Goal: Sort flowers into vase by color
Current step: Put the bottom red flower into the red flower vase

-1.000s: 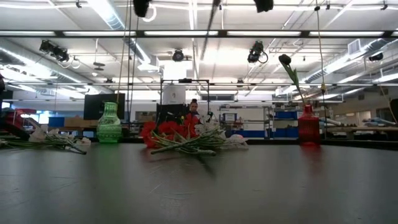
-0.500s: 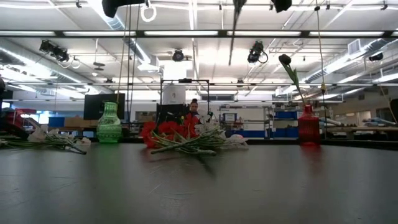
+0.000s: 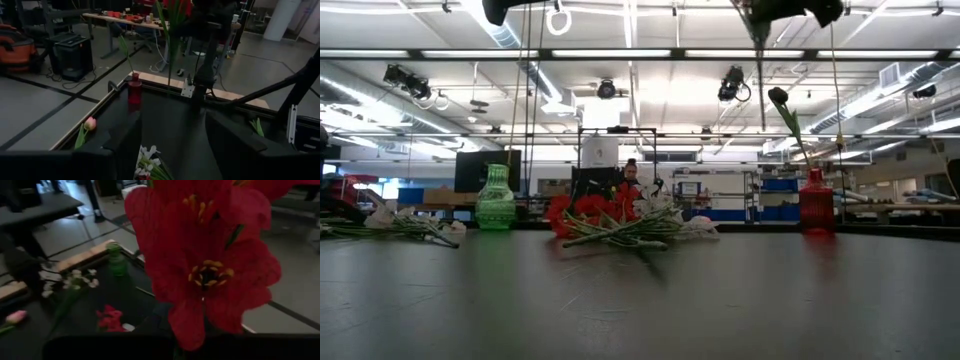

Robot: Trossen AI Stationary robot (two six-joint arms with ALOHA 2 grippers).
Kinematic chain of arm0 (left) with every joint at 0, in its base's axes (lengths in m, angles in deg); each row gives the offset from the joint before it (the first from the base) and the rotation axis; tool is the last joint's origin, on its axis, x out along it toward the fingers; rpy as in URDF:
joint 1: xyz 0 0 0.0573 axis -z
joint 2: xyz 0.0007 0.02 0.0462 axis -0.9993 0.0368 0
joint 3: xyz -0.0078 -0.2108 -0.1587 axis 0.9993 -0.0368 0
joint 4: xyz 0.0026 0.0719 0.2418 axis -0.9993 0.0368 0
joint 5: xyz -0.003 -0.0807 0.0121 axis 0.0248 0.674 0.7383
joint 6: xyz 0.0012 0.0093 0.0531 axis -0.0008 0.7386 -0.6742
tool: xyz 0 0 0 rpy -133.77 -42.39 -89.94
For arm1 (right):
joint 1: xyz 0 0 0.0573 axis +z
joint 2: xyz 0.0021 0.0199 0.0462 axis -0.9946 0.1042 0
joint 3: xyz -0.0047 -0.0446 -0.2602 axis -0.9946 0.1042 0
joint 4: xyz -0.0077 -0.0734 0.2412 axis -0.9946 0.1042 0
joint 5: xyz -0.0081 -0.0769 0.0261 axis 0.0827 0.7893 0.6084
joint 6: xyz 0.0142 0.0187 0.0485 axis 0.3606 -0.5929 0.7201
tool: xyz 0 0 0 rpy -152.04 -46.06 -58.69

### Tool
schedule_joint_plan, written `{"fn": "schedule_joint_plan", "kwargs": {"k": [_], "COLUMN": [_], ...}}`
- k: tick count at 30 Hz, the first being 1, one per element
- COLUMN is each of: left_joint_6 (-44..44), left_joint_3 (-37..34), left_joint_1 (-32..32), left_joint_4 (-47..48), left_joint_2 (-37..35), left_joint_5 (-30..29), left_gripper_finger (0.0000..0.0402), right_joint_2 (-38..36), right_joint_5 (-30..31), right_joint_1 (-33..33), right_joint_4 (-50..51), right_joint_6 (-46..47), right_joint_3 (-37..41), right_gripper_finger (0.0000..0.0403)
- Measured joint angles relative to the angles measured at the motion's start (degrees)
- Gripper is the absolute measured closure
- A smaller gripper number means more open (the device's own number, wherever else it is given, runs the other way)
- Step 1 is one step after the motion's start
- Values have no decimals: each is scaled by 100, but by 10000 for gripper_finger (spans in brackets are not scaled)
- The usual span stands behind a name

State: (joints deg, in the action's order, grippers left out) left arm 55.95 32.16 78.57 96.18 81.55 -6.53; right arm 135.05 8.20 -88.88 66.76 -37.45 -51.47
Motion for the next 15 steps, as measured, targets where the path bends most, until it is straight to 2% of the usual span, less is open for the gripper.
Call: {"fn": "schedule_joint_plan", "kwargs": {"k": [6, 15], "left_joint_6": [11, 11], "left_joint_3": [0, 0], "left_joint_1": [0, 0], "left_joint_4": [1, 0], "left_joint_2": [0, 0], "left_joint_5": [1, 1], "left_gripper_finger": [178, 178], "right_joint_2": [-562, -983], "right_joint_5": [311, 1160], "right_joint_1": [-391, -1471], "right_joint_4": [677, 1438], "right_joint_6": [-269, -63], "right_joint_3": [0, 0], "right_gripper_finger": [387, 387]}}
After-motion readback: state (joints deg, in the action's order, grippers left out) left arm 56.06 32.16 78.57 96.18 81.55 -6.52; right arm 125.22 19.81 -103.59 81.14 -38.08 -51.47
